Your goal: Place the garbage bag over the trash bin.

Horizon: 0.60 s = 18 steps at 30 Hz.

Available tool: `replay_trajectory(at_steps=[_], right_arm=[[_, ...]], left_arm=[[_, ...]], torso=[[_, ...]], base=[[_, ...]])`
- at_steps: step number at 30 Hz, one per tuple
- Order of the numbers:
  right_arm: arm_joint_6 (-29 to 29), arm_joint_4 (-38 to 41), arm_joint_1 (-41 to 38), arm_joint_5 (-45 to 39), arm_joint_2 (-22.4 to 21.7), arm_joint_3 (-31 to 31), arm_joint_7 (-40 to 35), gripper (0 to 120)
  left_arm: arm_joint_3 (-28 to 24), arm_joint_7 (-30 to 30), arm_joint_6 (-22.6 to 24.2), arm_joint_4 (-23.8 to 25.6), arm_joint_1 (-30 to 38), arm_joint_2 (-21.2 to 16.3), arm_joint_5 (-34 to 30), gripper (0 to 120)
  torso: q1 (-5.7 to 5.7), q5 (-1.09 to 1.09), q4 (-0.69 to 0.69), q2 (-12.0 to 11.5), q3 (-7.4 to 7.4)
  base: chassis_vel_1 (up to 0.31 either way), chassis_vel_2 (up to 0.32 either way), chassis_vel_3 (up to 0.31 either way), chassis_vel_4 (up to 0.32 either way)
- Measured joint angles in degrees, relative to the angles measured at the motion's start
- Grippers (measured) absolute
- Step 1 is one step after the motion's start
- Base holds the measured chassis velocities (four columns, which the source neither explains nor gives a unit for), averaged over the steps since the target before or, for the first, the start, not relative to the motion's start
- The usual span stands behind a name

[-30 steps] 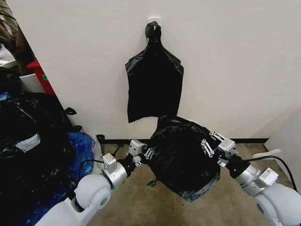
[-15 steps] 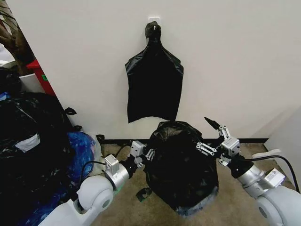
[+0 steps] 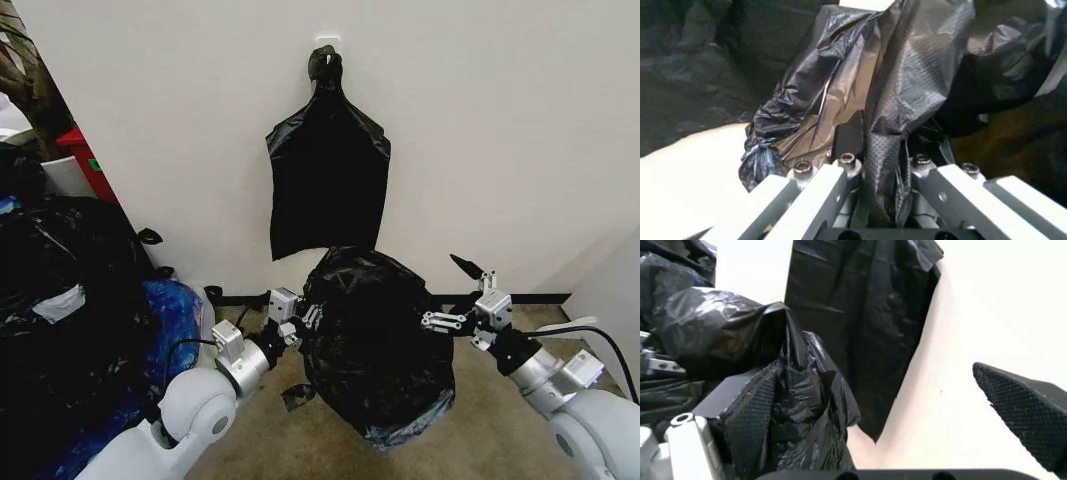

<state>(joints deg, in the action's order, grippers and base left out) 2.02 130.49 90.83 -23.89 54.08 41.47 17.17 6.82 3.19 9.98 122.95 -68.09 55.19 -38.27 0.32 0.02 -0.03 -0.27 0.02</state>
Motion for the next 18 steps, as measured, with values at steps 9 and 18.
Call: replay_trajectory(at_steps=[9, 18], right_arm=[[1.36, 2.8, 1.99, -3.22, -2.47, -0.34, 0.1, 100], [-8.13, 8.49, 1.14, -27.9, -7.58, 1.89, -4.92, 100]], left_arm=[[0.8, -0.31, -1.76, -2.49, 0.49, 0.88, -1.72, 6], [1.38, 8.46, -8.82, -4.35, -1.63, 0.45, -1.94, 6]], torso=[[0.0, -0.01, -0.01, 0.0, 0.0], [0.0, 0.0, 0.0, 0.0, 0.0]], base=[[0.0, 0.0, 0.0, 0.0], [0.0, 0.0, 0.0, 0.0]])
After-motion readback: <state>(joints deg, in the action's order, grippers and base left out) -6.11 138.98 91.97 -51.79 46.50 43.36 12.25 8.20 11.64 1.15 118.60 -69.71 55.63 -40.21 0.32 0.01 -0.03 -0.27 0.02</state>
